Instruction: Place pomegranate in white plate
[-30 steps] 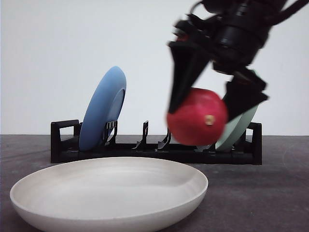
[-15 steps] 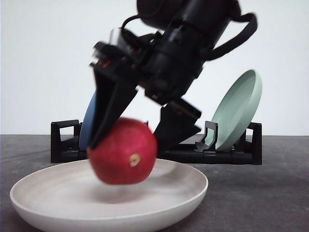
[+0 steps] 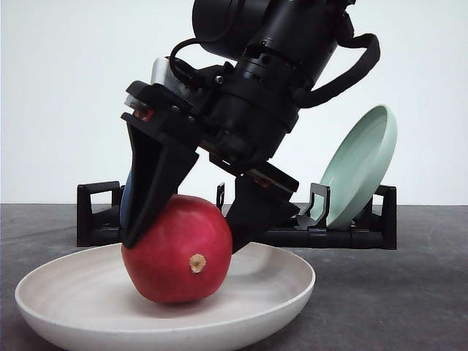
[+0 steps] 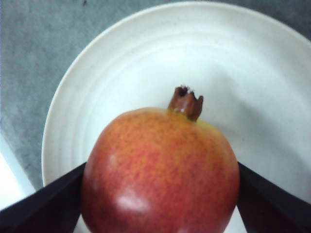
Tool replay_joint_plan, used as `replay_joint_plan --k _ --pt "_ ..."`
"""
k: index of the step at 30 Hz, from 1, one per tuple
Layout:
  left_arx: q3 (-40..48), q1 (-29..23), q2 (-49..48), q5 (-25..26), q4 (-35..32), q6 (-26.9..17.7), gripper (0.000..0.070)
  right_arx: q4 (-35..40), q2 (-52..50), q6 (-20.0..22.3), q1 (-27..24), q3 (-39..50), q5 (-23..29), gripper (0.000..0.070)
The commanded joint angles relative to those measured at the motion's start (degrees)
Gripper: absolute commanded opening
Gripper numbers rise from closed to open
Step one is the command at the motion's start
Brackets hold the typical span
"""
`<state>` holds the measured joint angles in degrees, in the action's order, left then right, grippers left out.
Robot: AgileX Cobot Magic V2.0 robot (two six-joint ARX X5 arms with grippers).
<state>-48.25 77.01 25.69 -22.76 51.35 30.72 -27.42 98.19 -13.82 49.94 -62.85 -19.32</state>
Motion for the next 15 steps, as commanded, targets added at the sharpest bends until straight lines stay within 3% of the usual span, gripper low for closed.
replay_joint_plan --k 1,4,10,15 --pt "-0.66 0.73 0.07 -0.39 -0.39 -0.68 0.0592 0.2 0.7 -0.55 0.93 -0.98 -0.08 0.0568" --pt "-0.66 0.74 0.07 -0.4 -0.42 -0.68 0.0592 0.14 0.7 -0.53 0.93 -0.98 -0.1 0.0692" --pt "-0.66 0.74 0.07 -0.39 -0.41 -0.68 0.0592 0.02 -0.62 -0.25 0.8 -1.02 -0.1 0.07" --pt "-0.66 0.74 0.07 -0.39 -0.39 -0.66 0.0592 -1.68 -7.97 0.73 -0.07 -1.03 0.14 0.07"
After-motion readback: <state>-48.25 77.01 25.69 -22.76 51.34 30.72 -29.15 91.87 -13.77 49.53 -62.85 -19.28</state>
